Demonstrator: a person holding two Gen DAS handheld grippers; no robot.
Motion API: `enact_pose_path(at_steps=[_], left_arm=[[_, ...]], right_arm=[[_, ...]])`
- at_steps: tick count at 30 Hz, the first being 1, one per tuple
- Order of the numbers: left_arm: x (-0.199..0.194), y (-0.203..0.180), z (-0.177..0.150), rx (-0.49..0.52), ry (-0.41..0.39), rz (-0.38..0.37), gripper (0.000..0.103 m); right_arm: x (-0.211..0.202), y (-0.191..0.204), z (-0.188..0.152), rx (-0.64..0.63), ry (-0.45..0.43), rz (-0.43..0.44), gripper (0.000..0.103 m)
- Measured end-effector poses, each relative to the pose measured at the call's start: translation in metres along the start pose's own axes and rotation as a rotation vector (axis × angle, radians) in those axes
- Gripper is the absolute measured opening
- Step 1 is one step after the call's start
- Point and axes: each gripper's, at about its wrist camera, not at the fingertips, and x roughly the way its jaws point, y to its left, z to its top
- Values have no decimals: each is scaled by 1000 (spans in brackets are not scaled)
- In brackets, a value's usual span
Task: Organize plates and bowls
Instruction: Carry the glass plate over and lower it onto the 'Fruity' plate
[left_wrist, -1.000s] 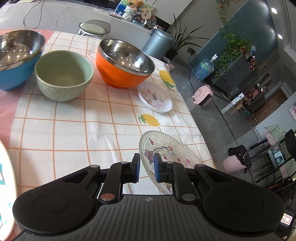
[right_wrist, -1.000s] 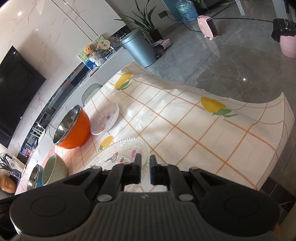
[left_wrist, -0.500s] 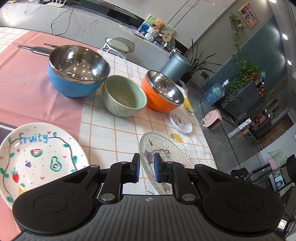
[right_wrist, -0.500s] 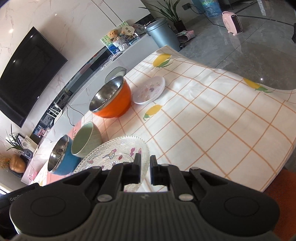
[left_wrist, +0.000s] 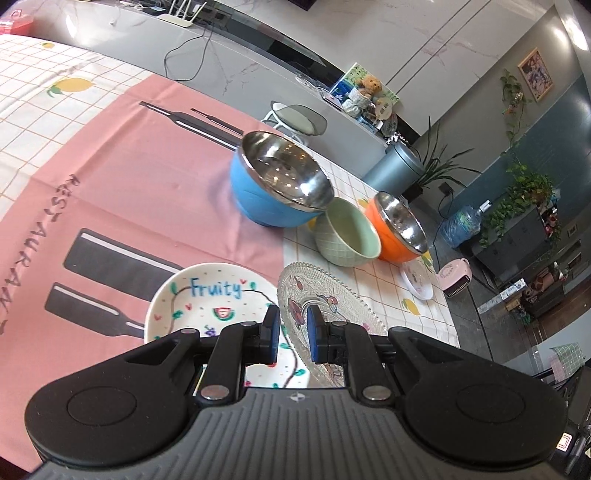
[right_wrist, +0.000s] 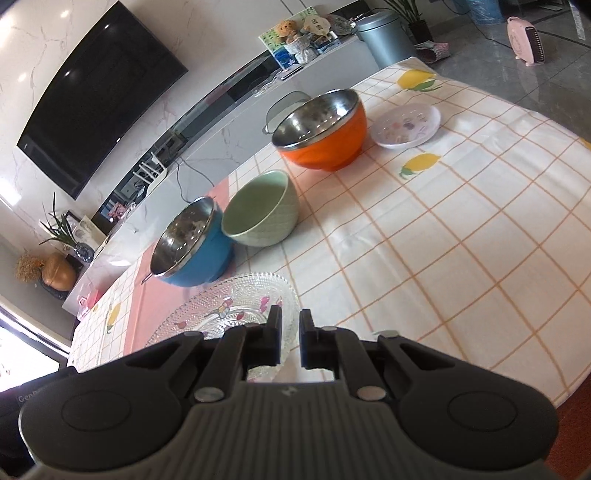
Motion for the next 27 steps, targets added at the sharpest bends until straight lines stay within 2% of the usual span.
enact_pose_path(at_steps=[6, 15, 20, 27], left_arm=[[-9, 30, -1, -45, -3, 39, 17], [-5, 52, -4, -54, 22, 89, 17], [-2, 54, -5, -40, 30, 113, 17], [1, 48, -9, 31, 41, 164, 17]], right_arm=[[17, 23, -16, -47, 53, 17, 7], [38, 37, -28, -93, 103, 14, 7], [44, 40, -29, -118, 113, 6, 7], [51, 40, -33, -142, 130, -6, 7]])
